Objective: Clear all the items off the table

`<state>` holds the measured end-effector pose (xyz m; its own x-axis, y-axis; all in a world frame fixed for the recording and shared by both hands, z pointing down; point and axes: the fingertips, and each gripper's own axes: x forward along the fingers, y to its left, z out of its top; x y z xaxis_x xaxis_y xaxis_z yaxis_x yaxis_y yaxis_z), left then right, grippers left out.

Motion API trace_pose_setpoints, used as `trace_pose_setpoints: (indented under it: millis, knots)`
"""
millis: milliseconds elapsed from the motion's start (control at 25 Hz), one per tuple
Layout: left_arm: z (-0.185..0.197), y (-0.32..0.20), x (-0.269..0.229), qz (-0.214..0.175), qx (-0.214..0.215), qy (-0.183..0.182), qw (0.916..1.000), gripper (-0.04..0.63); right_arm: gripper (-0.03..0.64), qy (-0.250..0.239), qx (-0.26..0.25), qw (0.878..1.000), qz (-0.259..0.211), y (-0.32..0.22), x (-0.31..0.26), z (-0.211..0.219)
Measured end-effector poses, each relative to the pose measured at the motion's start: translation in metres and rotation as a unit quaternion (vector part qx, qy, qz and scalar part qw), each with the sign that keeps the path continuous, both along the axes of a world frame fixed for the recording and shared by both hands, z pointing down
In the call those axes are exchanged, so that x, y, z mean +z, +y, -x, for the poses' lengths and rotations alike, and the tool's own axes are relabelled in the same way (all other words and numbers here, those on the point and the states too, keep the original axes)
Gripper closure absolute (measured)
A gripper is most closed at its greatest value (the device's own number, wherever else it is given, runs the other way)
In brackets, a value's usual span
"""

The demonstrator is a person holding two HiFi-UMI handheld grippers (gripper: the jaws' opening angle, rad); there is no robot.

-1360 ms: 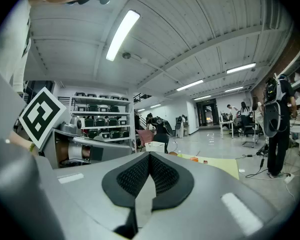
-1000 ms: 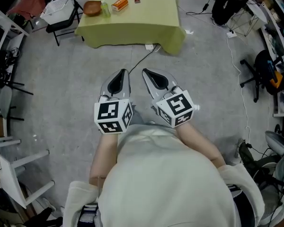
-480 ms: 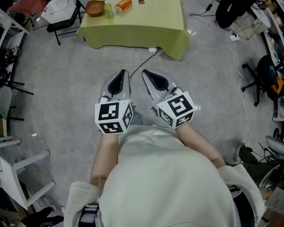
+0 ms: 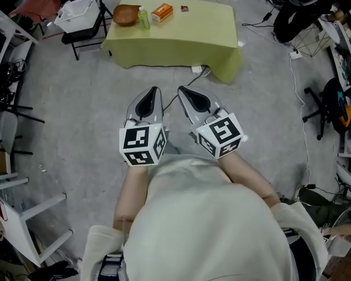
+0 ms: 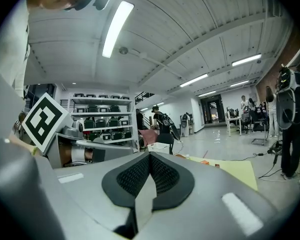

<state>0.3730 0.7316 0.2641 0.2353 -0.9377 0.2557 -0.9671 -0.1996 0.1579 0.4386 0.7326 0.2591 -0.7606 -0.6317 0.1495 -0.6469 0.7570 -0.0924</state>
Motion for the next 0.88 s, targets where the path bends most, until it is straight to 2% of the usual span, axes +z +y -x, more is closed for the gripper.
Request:
trace_pose_setpoints:
  millis: [480, 880]
  knots:
    - [0.083, -0.062, 0.010, 0.012, -0.010, 0.012, 0.9998, 0.584, 0.623, 0.007, 0.006, 1.000, 0.005, -0.062, 0.009, 0.075]
    - [0.132, -0.103, 0.014, 0.018, -0.017, 0.014, 0.9996, 0.584, 0.623, 0.012, -0.003, 1.000, 0.006, -0.103, 0.010, 0.124]
